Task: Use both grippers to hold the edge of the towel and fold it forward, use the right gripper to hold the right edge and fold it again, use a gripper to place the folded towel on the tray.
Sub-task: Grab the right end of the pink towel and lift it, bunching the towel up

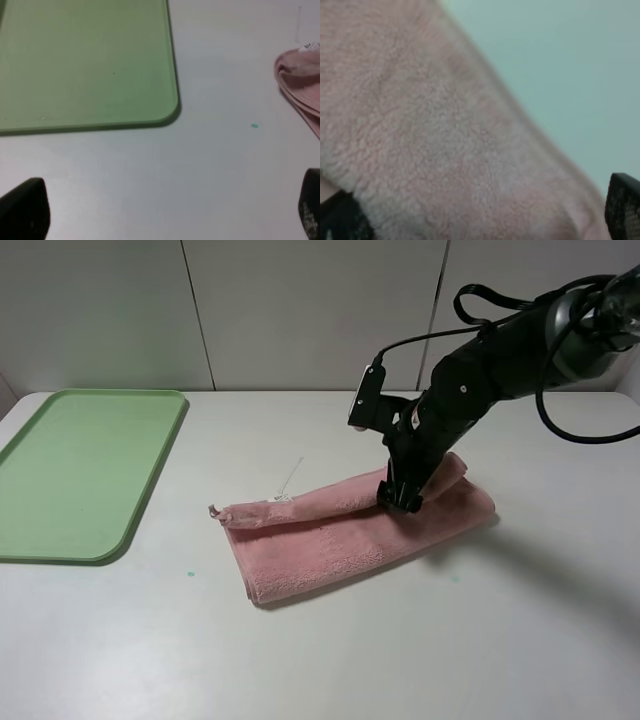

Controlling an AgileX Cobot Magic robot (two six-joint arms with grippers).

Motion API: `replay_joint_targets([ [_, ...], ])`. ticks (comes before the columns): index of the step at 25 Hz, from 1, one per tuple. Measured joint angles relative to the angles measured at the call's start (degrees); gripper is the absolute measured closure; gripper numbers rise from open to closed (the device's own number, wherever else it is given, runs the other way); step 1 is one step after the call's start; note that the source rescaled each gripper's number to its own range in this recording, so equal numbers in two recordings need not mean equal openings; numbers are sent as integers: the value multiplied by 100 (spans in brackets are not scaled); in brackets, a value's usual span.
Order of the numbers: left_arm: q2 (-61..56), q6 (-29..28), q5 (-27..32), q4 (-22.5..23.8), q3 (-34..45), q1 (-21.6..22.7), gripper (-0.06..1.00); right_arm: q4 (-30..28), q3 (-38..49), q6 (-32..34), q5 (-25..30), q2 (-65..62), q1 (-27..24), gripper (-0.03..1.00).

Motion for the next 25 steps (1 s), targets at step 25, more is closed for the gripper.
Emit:
replay_joint_targets([
  [25, 0, 0, 0, 0, 0, 0, -5, 267, -1177, 2334, 1663, 6, -1018, -3],
])
